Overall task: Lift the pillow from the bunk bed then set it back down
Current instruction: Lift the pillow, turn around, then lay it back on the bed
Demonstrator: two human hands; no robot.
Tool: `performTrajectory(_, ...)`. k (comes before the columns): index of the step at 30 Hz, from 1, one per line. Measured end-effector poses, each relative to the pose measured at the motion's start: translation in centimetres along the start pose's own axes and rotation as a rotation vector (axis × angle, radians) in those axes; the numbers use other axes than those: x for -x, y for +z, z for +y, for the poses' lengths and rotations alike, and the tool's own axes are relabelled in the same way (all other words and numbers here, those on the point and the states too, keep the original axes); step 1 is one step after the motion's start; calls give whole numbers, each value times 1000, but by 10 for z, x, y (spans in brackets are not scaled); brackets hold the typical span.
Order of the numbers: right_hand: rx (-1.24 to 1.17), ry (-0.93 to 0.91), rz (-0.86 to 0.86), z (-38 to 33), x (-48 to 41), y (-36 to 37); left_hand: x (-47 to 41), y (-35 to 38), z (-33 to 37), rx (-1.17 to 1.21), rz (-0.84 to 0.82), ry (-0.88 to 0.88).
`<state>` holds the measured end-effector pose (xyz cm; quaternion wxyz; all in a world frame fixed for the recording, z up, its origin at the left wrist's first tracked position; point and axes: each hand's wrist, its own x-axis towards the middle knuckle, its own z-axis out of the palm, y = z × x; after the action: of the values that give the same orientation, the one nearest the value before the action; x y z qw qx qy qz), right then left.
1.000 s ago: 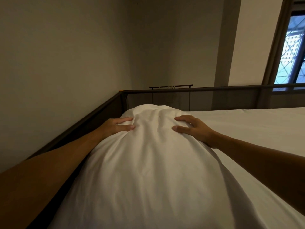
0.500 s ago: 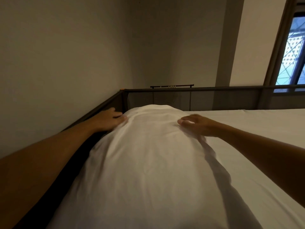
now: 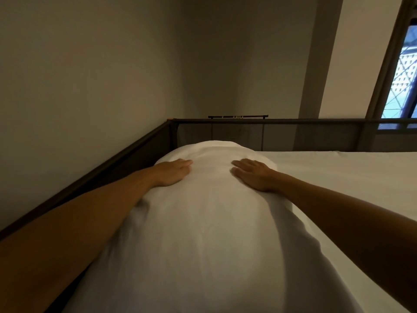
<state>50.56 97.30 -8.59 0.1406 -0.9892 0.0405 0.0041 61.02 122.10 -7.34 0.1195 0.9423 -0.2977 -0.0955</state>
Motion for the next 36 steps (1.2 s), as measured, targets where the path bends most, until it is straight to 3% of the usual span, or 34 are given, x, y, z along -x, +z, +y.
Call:
performTrajectory(5, 17, 96, -74, 24, 17, -11, 12, -6, -27, 0, -53, -121)
performTrajectory(8, 15, 111, 15, 24, 25, -22, 15, -15, -23, -14, 38, -109)
performTrajectory(13, 107, 8, 95, -8, 35, -23, 29, -17, 28, -63, 197, 80)
performTrajectory(17, 91, -68, 63, -25, 39, -9, 45, 11, 51, -139, 103, 211)
performTrajectory(25, 87, 0, -74, -9, 61, -1, 62, 13, 2, -79, -18, 46)
performTrajectory(28, 95, 42, -113, -15, 76, -17, 75, 2, 4, -97, 16, 10)
performTrajectory(33, 53, -52, -7, -44, 107, -13, 95, 13, 43, -128, 124, 189)
performTrajectory(36, 47, -106, -1, -56, 117, 3, 100, 33, 57, -106, 93, 278)
